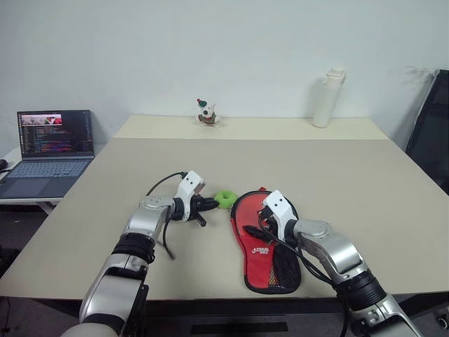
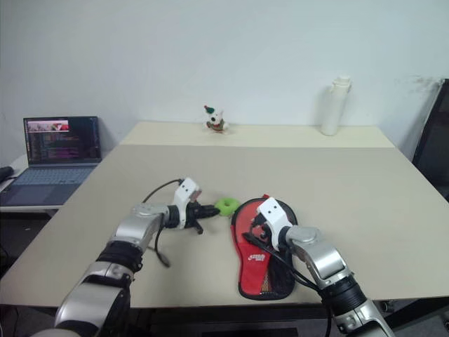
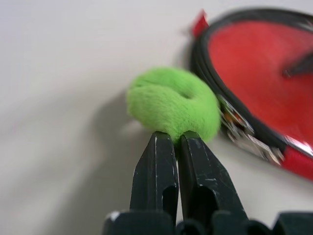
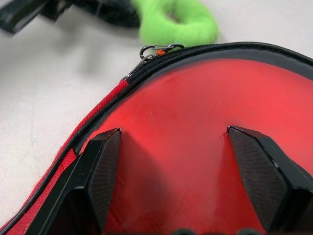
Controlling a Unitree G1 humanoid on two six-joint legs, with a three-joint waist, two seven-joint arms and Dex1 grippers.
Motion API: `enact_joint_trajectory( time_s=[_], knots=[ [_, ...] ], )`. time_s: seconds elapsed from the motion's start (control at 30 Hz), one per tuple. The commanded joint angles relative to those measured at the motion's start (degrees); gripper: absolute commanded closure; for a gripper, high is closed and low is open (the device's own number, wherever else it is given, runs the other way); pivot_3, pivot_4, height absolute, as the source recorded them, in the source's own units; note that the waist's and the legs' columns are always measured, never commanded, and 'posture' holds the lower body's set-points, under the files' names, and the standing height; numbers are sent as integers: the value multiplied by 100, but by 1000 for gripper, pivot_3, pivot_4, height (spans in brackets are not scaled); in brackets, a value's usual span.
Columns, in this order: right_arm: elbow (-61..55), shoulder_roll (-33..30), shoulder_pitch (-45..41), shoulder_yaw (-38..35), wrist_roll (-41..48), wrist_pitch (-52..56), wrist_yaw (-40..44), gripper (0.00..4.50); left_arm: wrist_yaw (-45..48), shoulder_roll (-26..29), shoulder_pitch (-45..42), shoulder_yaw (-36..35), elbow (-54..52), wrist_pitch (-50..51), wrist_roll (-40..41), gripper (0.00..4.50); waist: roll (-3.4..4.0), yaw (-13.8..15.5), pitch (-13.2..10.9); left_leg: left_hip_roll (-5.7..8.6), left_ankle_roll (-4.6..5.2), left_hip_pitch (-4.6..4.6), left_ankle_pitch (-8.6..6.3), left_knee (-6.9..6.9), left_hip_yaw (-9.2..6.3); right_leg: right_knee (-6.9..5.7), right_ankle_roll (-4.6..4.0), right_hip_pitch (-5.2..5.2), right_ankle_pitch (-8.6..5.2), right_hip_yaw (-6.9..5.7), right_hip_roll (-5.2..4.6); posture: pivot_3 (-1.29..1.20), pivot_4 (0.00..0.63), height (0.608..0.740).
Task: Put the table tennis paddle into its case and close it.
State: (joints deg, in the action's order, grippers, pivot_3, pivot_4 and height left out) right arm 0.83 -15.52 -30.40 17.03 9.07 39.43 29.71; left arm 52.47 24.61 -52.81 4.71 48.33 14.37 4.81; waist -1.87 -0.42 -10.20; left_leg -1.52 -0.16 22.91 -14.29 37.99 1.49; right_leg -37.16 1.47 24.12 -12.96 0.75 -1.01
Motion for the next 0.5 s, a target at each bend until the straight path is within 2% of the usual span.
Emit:
enact_joint_trajectory(
  time_s=[0.03, 0.3, 0.5],
  knots=[
    [264, 58, 205, 121, -94, 147, 11, 721, -382, -83, -624, -60, 662, -409, -215, 4418, -4, -5, 3, 1, 0, 0, 0, 1, 0, -1, 0, -1, 0, -1, 0, 0, 150, 740],
    [425, 223, 256, 110, -214, 132, 8, 721, -1496, -518, -1564, 73, 2243, -1112, -844, 4418, -12, -19, 7, 0, 0, -1, 0, 0, 4, -1, 1, 0, 0, 0, 0, 0, 150, 740],
    [426, 343, 318, 92, -270, 187, -30, 721, -2015, -774, -1883, 41, 2655, -1309, -1117, 4418, -23, -62, 14, 0, 0, -2, 0, 0, 6, -3, 2, 0, 0, 1, 1, 0, 150, 740]
  ],
)
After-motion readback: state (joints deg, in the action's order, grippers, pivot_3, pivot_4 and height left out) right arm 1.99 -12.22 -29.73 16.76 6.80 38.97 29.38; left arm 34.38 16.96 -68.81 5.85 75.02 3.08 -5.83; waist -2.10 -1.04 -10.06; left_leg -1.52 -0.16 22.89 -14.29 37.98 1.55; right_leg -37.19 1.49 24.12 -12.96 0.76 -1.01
